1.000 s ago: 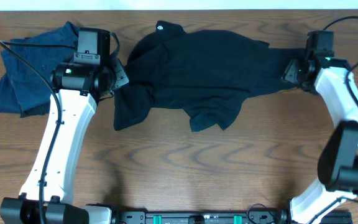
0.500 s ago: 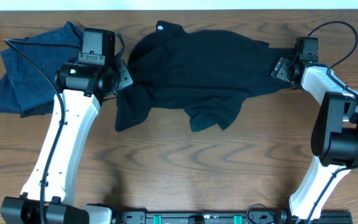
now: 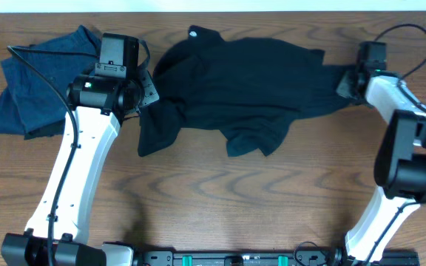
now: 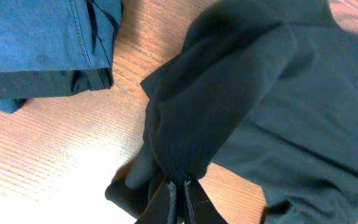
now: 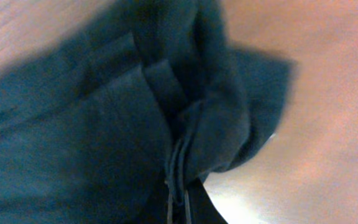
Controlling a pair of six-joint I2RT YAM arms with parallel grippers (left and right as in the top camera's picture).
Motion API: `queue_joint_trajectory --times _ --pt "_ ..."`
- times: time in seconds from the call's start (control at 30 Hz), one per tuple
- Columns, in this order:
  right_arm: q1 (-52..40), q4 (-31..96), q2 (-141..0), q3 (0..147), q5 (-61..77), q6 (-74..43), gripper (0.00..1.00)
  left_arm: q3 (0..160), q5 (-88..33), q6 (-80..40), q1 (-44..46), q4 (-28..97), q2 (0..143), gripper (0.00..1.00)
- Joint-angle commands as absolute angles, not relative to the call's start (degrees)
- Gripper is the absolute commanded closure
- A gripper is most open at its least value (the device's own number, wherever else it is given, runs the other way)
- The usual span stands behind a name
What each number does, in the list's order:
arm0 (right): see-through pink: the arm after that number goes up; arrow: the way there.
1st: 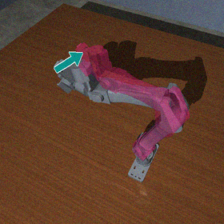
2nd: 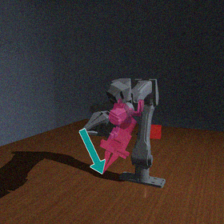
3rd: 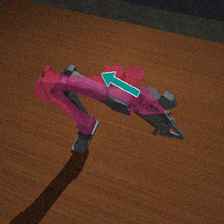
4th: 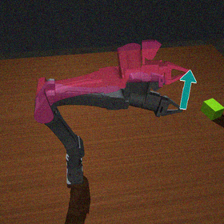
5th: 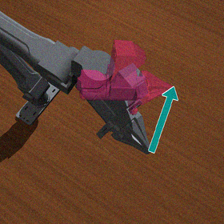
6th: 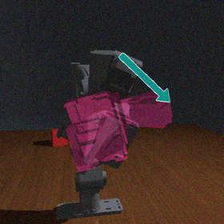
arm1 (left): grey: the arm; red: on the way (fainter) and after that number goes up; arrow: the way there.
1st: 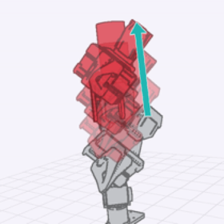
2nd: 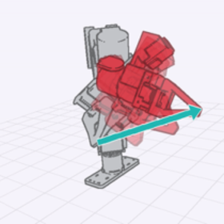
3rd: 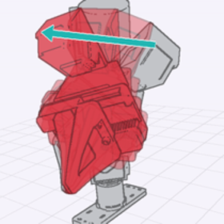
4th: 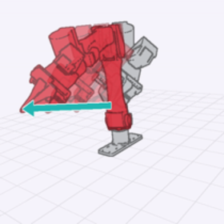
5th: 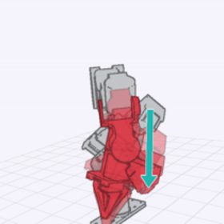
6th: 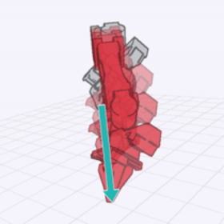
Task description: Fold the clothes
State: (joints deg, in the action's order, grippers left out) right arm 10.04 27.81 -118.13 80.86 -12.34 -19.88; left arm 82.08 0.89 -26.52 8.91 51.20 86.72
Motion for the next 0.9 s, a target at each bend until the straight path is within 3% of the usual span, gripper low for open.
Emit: queue_joint_trajectory --times 0.0,0.3,0.67,0.87 --pt "16.60 31.31 -107.20 87.29 -22.72 -18.98 0.99 81.65 1.98 -25.52 9.08 51.37 85.93 0.94" --pt "30.44 39.40 -89.58 100.03 -21.91 -15.75 0.99 81.65 2.00 -25.52 9.08 51.35 85.93 0.94" --pt "30.57 43.16 -90.00 100.47 -25.06 -12.56 0.99 81.65 1.98 -25.52 9.08 51.35 85.93 0.94" --pt "30.37 50.52 -91.94 100.44 -19.00 -10.61 0.99 81.65 1.98 -25.52 9.08 51.33 85.93 0.94"
